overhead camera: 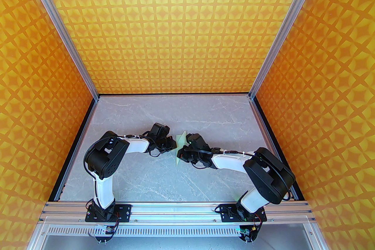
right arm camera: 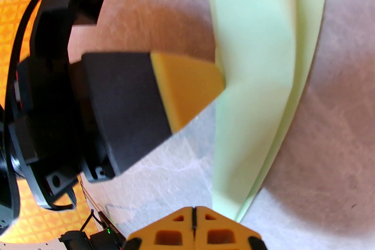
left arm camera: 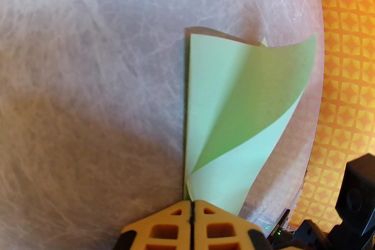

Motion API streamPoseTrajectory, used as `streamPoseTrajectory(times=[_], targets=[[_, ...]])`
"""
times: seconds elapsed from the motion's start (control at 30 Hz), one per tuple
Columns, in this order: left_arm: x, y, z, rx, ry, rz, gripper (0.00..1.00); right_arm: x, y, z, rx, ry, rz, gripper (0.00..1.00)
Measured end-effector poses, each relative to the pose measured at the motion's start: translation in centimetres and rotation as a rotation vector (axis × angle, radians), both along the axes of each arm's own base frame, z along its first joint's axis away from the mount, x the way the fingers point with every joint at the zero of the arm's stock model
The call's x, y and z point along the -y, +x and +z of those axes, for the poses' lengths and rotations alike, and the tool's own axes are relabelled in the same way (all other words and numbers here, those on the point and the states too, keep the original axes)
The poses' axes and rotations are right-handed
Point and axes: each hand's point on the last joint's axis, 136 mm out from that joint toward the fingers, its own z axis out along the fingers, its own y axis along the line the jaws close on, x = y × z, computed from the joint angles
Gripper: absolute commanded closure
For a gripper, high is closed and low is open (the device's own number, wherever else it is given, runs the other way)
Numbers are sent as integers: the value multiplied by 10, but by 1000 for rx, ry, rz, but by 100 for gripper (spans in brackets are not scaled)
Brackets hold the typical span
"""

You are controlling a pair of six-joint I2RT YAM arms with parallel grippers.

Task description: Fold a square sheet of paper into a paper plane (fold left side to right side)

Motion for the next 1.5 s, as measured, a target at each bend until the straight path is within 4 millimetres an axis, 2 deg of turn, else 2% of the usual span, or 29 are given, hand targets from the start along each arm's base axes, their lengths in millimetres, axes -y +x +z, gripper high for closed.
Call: streamPoseTrajectory(times=[0.23, 0.6, 0.93, 1.1, 1.23, 1.5], targets=[[0, 0, 0, 0, 0, 0, 92, -4, 0, -16, -43, -11, 17, 97], [0, 0, 0, 0, 0, -1, 92, 1, -3, -30, -64, -39, 13, 99], [0, 0, 0, 0, 1, -1, 92, 2, 0, -24, -48, -57, 33, 96], [0, 0, 0, 1, 1, 0, 92, 8, 18, -6, -9, -38, 6, 97], [0, 0, 0, 1, 2, 0, 92, 12, 31, 1, 5, -23, -13, 97], [0, 0, 0, 0, 2, 0, 92, 7, 31, -10, -29, -15, 7, 97]])
